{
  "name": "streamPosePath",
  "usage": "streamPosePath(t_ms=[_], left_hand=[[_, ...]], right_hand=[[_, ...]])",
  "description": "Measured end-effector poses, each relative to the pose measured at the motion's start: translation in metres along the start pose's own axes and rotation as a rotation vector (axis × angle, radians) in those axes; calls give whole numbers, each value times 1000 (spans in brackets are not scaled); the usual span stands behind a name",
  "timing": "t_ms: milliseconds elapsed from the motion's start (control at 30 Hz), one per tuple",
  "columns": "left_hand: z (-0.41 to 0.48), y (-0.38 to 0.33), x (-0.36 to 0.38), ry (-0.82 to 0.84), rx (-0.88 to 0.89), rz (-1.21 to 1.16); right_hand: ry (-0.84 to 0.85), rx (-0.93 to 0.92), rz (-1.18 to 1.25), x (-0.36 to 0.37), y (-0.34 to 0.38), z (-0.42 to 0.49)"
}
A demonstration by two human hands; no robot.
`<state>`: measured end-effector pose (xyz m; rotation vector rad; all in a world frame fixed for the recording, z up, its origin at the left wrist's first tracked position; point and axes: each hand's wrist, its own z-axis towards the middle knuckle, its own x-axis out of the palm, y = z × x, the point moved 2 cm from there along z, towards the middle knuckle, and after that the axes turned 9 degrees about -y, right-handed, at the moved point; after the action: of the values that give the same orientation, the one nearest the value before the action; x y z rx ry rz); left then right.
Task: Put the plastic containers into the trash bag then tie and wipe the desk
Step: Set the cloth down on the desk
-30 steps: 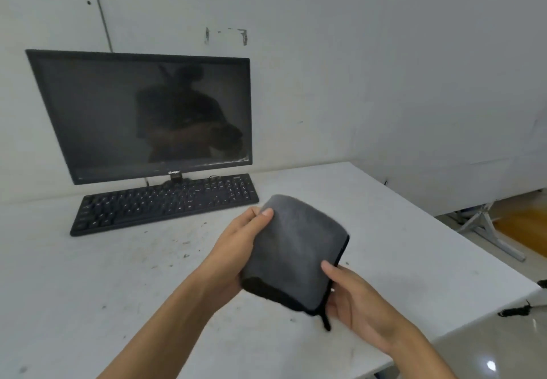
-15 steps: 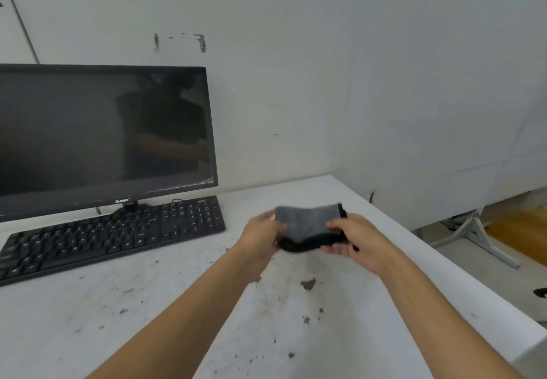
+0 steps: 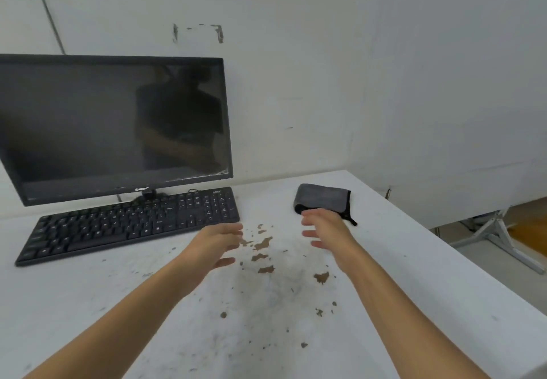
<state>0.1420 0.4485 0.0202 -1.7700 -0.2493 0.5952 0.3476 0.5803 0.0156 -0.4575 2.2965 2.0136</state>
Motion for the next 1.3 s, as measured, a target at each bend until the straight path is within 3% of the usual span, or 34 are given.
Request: streamPosePath(t_ms=[267,467,567,700,1000,1300], left_hand=[[-35,61,-138,-135,149,431],[-28,97,-249,-574,64,511],[-19,107,-291,-710,-59,487],[-10,112,-312,-709,-126,331],[12,105,-312,-537,-99,32],[-16,120,-323,-591,-152,-88]], right_hand=[[170,-70,-177,92,8,-30],[118,-299,-429,162,26,-12],[30,-284,-511,178,33,5],[81,-211,-570,189,37,19],[121,-86,-376,204,47,22],[93,-81,-378,189,29,-2]])
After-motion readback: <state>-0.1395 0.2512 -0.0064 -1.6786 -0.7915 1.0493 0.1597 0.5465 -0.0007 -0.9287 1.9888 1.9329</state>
